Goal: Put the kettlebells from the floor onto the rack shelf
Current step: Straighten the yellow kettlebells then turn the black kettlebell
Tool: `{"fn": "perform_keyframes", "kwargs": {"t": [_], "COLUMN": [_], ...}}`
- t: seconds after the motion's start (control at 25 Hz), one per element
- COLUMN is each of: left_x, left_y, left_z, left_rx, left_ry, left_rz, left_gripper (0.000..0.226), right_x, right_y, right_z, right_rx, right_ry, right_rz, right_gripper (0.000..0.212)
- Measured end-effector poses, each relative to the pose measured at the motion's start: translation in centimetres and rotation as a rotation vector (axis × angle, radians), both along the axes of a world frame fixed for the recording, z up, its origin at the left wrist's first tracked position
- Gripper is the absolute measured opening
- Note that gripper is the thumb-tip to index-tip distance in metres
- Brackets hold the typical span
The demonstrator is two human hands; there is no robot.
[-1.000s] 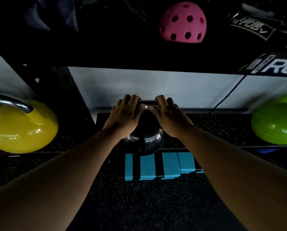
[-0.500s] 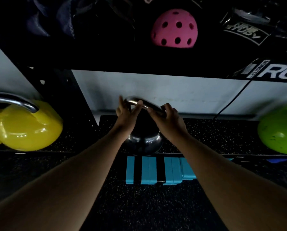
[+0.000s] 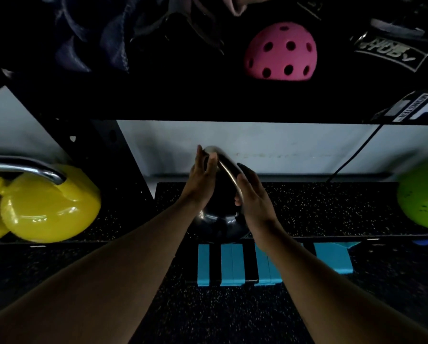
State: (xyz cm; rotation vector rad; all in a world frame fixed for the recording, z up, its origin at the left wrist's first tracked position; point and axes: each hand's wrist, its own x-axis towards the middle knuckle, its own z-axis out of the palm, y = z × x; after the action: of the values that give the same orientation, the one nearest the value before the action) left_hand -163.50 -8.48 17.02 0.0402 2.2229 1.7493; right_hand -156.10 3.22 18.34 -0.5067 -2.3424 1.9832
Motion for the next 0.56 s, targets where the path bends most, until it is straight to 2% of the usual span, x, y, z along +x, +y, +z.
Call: {"fn": "perform_keyframes", "kwargs": {"t": [0.24,0.56], "left_x": [-3.5,-2.9], "left_y": [-2.2,-2.7], "left_z": [-0.3,-0.2], "left_rx": [-0.045,0.006], "left_ry": [-0.051,-0.042], "left_rz": [-0.058,-0.116], "left_gripper": [0.057,0.057], "right_x": [-0.8,-0.2], "right_y": [-5.4,-5.9], "right_z": [-0.6,-1.1], "right_rx": [-0.173,-0.140], "right_ry": [0.059,0.068], "right_rz": [-0.050,-0.057], "right_gripper": [0.043,0.042]}}
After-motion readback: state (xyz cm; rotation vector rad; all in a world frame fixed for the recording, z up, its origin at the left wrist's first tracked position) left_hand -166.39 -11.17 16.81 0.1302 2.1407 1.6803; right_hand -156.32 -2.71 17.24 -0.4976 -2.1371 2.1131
